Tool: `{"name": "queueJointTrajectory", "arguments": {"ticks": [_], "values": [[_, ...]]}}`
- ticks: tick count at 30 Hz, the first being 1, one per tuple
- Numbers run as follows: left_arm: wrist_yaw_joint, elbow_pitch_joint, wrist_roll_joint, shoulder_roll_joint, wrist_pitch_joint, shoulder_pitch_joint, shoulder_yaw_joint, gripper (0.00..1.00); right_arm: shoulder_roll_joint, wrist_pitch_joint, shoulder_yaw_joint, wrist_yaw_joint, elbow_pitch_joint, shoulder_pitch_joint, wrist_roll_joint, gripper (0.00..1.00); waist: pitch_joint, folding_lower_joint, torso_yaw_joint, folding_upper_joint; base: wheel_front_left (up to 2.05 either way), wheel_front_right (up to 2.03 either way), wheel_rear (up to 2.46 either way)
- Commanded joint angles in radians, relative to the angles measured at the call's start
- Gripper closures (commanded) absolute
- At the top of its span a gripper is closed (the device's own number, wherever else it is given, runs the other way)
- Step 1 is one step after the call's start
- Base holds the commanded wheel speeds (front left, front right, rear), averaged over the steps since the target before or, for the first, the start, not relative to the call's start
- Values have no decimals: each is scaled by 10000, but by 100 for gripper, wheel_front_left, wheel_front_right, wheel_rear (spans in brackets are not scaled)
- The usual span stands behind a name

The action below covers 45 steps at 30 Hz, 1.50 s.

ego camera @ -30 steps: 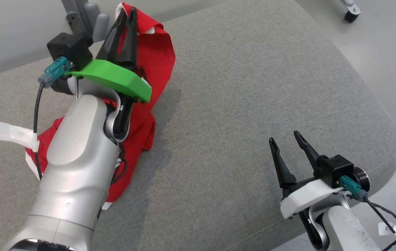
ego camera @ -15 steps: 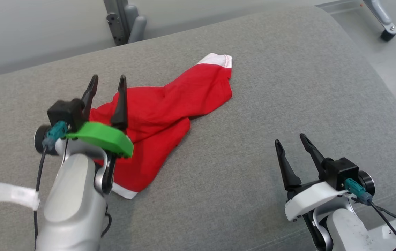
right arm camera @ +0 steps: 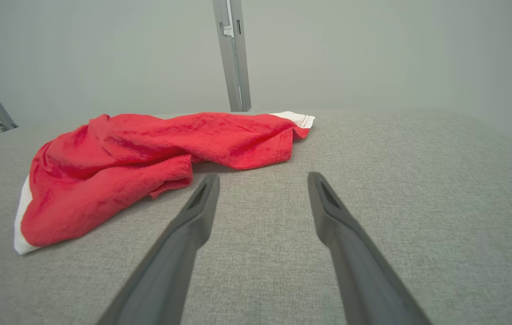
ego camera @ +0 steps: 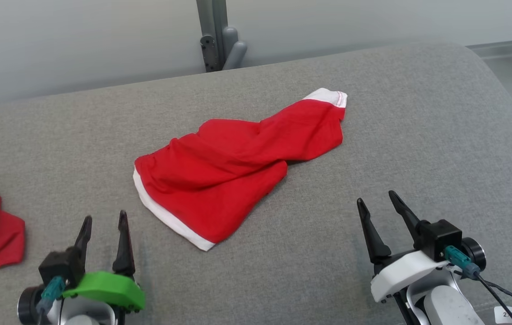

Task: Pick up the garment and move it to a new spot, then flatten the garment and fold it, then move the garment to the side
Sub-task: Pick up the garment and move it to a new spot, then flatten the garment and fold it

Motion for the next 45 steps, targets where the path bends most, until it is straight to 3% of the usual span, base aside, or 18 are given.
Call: {"name": "queueJointTrajectory", "arguments": {"ticks": [1, 9, 15, 23, 36, 45], "values": [[80, -222, -114, -3, -3, 664, 143, 0, -46, -33, -22, -14, 18, 216, -29, 0, -366, 0, 393, 0, 0, 0, 0], [336, -727, -565, -7, -3, 1872, -156, 0, -67, -33, -77, -12, 78, 461, -4, 0, -505, 0, 931, 0, 0, 0, 0], [346, -816, -611, -2, -3, 1551, -790, 0, -84, -33, 79, -12, 185, 281, 28, 0, -193, 0, 1631, 0, 0, 0, 0], [275, -694, -914, 1, -3, 1179, -1586, 0, -184, -33, 1531, -14, 924, -381, 359, 0, 315, 0, 2804, 0, 0, 0, 0], [277, -421, -1449, -1, -3, 1213, -2187, 0, -732, -33, 4311, -14, 2935, -2011, 268, 0, 678, 0, 4452, 0, 0, 0, 0], [312, -360, -1679, -3, -3, 1205, -2355, 0, -627, 6, 3914, -14, 4963, -2724, -573, 0, 893, 0, 4818, 0, 0, 0, 0]]}}
